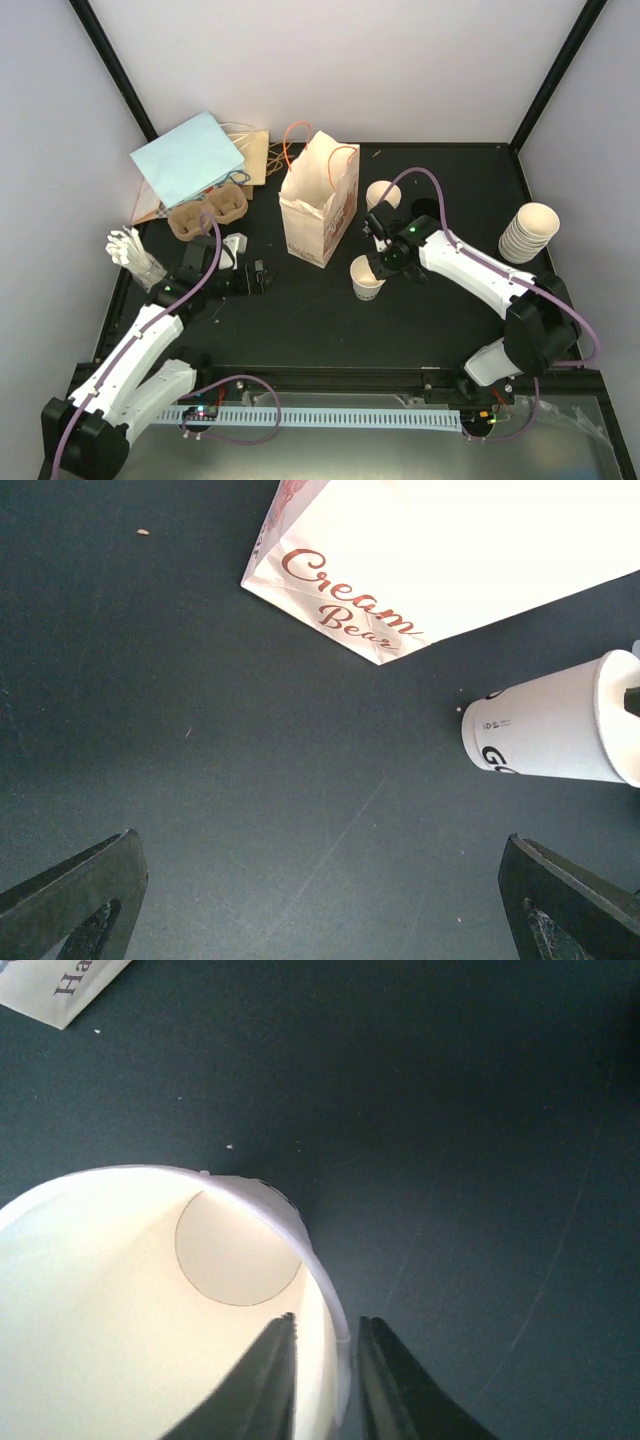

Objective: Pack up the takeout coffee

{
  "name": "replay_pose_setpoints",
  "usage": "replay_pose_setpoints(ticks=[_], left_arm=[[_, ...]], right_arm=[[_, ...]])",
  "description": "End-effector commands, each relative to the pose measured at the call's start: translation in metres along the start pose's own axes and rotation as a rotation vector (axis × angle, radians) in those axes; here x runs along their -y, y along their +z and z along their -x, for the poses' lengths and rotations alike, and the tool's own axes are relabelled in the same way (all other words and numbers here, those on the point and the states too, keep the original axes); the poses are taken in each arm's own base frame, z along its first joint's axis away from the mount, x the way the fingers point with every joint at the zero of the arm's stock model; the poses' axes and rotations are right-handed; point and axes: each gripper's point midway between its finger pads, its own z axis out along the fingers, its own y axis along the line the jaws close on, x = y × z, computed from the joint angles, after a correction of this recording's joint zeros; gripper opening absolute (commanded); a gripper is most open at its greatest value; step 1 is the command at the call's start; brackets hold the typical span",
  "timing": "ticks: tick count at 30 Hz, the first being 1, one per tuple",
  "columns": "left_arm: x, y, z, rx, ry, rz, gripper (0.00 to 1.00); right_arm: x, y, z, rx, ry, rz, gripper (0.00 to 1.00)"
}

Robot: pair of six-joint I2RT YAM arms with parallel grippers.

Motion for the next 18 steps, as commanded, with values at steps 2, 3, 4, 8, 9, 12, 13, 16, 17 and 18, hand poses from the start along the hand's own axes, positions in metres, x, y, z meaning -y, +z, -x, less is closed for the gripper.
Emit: replay_pose_setpoints(ticks=[2, 3, 4, 8, 9, 12, 13, 16, 17, 18], left_arm=[[0.003, -0.001, 0.003, 0.011, 0.009, -0.016, 0.99], [0.003, -0.001, 0.003, 0.009, 0.009, -0.015, 0.99], [0.002, -0.001, 0.003, 0.009, 0.009, -0.014, 0.99], [0.002, -0.001, 0.002, 0.008, 0.008, -0.012, 0.99], [0.002, -0.001, 0.002, 0.008, 0.011, -0.013, 0.99], [0.002, -0.001, 0.002, 0.008, 0.011, -0.012, 0.99], [0.002, -0.001, 0.002, 0.008, 0.01, -0.014, 0.99], [0.003, -0.001, 0.002, 0.008, 0.011, -0.015, 0.99], [0.002, -0.001, 0.001, 0.007, 0.009, -0.014, 0.99], [0.002, 0.0, 0.001, 0.006, 0.009, -0.015, 0.99]], right_arm=[[0.005, 0.002, 0.001, 0.004, 0.004, -0.037, 0.13], [0.007, 0.0, 0.002, 0.011, 0.009, -0.047, 0.12], [0.009, -0.002, 0.004, 0.019, 0.013, -0.057, 0.1], [0.02, -0.011, 0.009, 0.062, 0.026, -0.11, 0.07], [0.023, -0.012, 0.01, 0.067, 0.029, -0.125, 0.07], [0.034, -0.013, 0.012, 0.071, 0.058, -0.141, 0.05], [0.039, -0.013, 0.012, 0.071, 0.074, -0.146, 0.04], [0.062, -0.014, 0.01, 0.072, 0.15, -0.178, 0.02], [0.072, -0.015, 0.01, 0.073, 0.181, -0.188, 0.02], [0.08, -0.014, 0.009, 0.073, 0.213, -0.194, 0.02]])
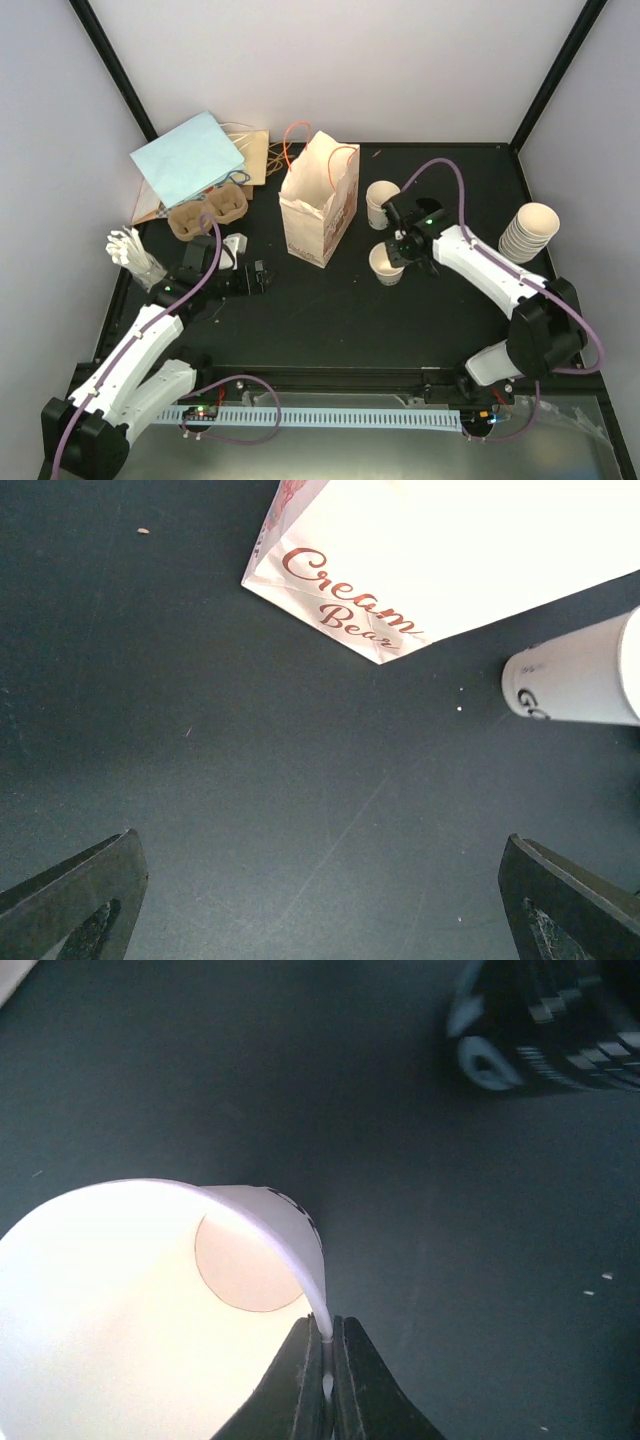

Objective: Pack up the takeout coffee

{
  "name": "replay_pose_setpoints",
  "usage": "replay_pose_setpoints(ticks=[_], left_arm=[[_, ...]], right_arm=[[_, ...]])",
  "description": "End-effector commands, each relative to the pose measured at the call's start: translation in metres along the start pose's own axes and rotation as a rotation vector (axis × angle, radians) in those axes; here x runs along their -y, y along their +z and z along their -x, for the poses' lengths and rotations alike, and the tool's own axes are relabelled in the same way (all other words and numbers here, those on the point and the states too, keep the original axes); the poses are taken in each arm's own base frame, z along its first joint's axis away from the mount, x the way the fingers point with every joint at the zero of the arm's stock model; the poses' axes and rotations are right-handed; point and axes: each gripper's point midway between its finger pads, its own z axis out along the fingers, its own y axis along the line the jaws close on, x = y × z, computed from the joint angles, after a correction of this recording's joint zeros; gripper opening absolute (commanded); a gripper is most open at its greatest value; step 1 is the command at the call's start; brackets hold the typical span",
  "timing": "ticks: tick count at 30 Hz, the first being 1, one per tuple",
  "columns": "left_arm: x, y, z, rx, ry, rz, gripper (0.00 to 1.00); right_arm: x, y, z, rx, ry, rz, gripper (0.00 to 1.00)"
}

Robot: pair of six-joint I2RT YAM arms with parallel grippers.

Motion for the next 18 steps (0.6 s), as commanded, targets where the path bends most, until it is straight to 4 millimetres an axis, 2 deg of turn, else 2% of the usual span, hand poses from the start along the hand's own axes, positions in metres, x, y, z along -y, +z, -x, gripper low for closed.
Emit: replay_pose_setpoints(ticks=[1, 5, 8, 11, 13, 15, 18], left_arm=[[0.003, 0.0, 0.001, 0.007, 0.008, -0.019, 0.99], [0.004, 0.0, 0.002, 0.004, 0.011, -0.027, 0.99], [0.005, -0.001, 0.003, 0.001, 0.02, -0.021, 0.99], [0.006, -0.003, 0.004, 0.005, 0.023, -0.023, 0.99], [0.005, -0.003, 0.003, 0.004, 0.023, -0.022, 0.99], [0.005, -0.003, 0.003, 0.004, 0.022, -0.021, 0.99], [0.006, -0.003, 0.005, 0.011, 0.024, -0.021, 0.99]], right_arm=[[0.043, -0.001, 0.003, 0.024, 0.137, -0.071, 0.02], [0.068, 0.004, 0.002, 0.01, 0.202, -0.104, 0.03], [0.074, 0.003, 0.003, 0.016, 0.22, -0.119, 0.05], [0.074, 0.003, 0.004, 0.013, 0.221, -0.114, 0.15], [0.074, 0.002, 0.004, 0.011, 0.22, -0.115, 0.35], [0.076, -0.001, 0.006, 0.017, 0.223, -0.125, 0.41], [0.082, -0.011, 0.011, 0.04, 0.231, -0.148, 0.45]])
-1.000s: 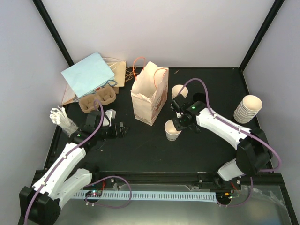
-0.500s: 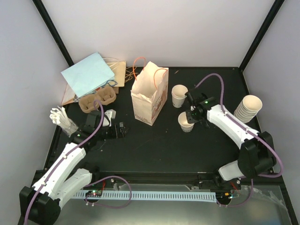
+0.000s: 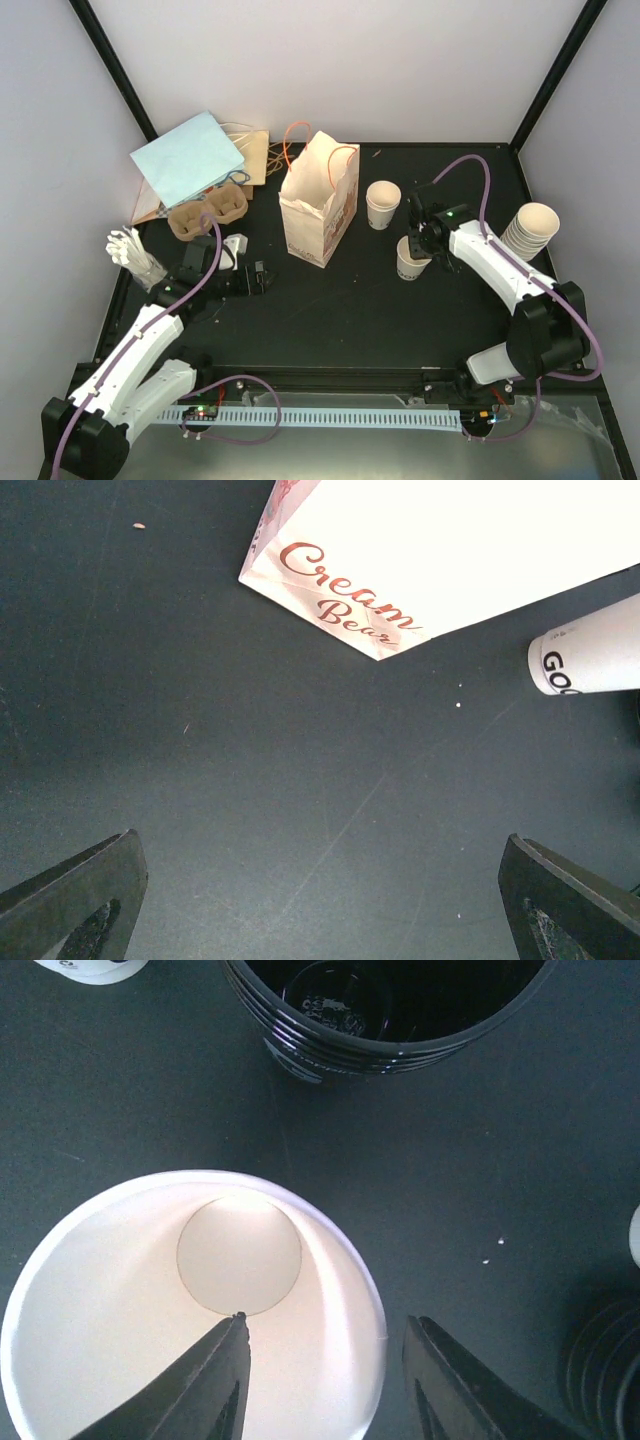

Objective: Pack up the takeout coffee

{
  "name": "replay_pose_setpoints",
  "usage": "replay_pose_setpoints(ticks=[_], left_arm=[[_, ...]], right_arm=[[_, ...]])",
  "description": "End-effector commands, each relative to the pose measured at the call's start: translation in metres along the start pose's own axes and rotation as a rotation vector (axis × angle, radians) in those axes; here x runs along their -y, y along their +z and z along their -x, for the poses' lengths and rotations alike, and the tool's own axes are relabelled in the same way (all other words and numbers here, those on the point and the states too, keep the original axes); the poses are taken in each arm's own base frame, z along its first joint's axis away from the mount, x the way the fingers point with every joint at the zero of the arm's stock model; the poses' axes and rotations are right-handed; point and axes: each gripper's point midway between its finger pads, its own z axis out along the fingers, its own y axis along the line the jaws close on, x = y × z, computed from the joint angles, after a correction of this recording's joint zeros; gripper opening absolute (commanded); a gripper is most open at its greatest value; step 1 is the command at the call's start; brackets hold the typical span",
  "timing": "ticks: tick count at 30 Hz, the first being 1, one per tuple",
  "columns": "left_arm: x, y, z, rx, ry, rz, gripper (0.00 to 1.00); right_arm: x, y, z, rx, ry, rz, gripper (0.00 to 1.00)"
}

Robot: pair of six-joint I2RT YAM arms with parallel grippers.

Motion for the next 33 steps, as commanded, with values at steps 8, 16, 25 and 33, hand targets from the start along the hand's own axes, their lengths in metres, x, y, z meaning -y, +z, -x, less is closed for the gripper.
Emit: replay_pose_setpoints(ticks=[8, 16, 25, 33], left_arm=[[0.019, -0.024, 0.043, 0.118, 0.064, 0.014, 0.99], [0.08, -0.045, 0.118, 0.209, 0.195, -0.09, 0.99], [0.097, -0.025, 0.199, 0.205, 0.258, 0.028, 0.98], [0.084, 0.025, 0.238, 0.081, 0.291, 0.159, 0.79]], right_arm=[[-0.014, -0.072, 0.042, 0.2, -0.034, 0.062, 0.51], [-0.066, -0.138, 0.058, 0.369, -0.089, 0.368, 0.59], [-0.067, -0.175, 0.066, 0.498, -0.077, 0.458, 0.92], [-0.049, -0.206, 0.07, 0.634, -0.044, 0.446, 1.0]])
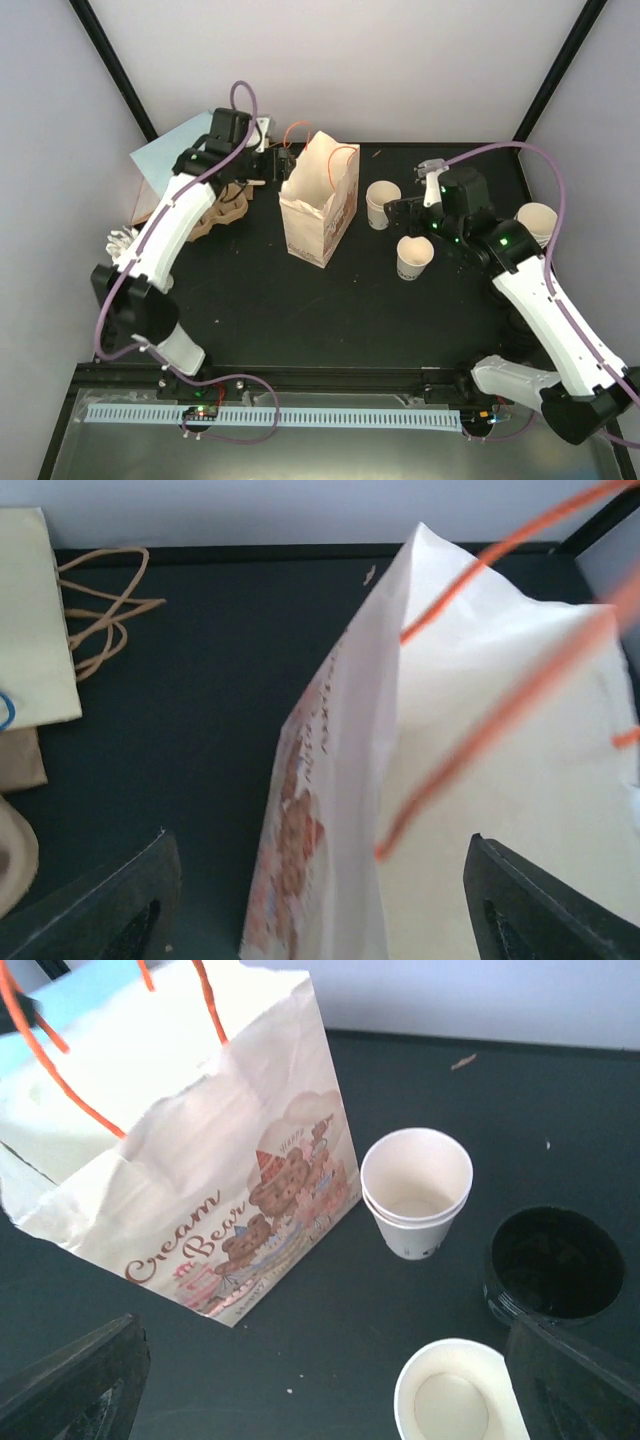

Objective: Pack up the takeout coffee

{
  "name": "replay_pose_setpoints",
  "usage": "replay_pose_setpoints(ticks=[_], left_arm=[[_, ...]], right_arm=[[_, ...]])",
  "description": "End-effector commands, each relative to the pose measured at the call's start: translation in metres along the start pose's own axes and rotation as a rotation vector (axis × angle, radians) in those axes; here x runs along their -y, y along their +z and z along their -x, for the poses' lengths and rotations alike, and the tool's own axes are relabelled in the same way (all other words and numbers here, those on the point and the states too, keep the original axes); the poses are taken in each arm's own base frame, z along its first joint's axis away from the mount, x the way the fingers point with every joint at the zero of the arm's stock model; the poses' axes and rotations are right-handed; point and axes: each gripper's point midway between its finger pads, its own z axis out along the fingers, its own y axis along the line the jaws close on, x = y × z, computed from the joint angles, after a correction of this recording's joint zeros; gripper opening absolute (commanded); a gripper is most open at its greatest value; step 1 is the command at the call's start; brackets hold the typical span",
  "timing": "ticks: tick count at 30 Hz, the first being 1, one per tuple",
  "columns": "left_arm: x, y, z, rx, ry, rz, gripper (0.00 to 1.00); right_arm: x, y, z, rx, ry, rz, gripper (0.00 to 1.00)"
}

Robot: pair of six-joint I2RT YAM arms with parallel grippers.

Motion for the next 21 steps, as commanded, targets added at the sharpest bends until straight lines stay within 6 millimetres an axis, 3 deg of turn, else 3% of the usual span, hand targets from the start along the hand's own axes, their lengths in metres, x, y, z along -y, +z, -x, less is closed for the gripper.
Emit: replay_pose_setpoints(ticks=[1, 5, 11, 17, 21], left_arm=[[-0.014, 0.023, -0.001, -0.119, 0.047, 0.08, 0.77], [-0.011, 0.038, -0.002, -0.196, 0.059, 0.099, 0.64], [-0.008, 0.038, -0.001, -0.189, 0.102, 0.142, 0.05], [0.008, 0.004, 0.001, -0.125, 0.216, 0.162, 0.02], [0.023, -0.041, 0.003, -0.029, 0.334, 0.202, 0.02]], right_arm=[[0.001, -0.018, 0.016, 0.11, -0.002, 0.0, 1.0], [0.001, -0.022, 0.015, 0.117, -0.002, 0.008, 1.0], [-0.005, -0.028, 0.004, 0.087, 0.01, 0.047, 1.0], [-0.018, -0.04, -0.003, 0.08, 0.003, 0.135, 1.0], [-0.018, -0.046, -0.007, 0.079, -0.002, 0.14, 1.0]])
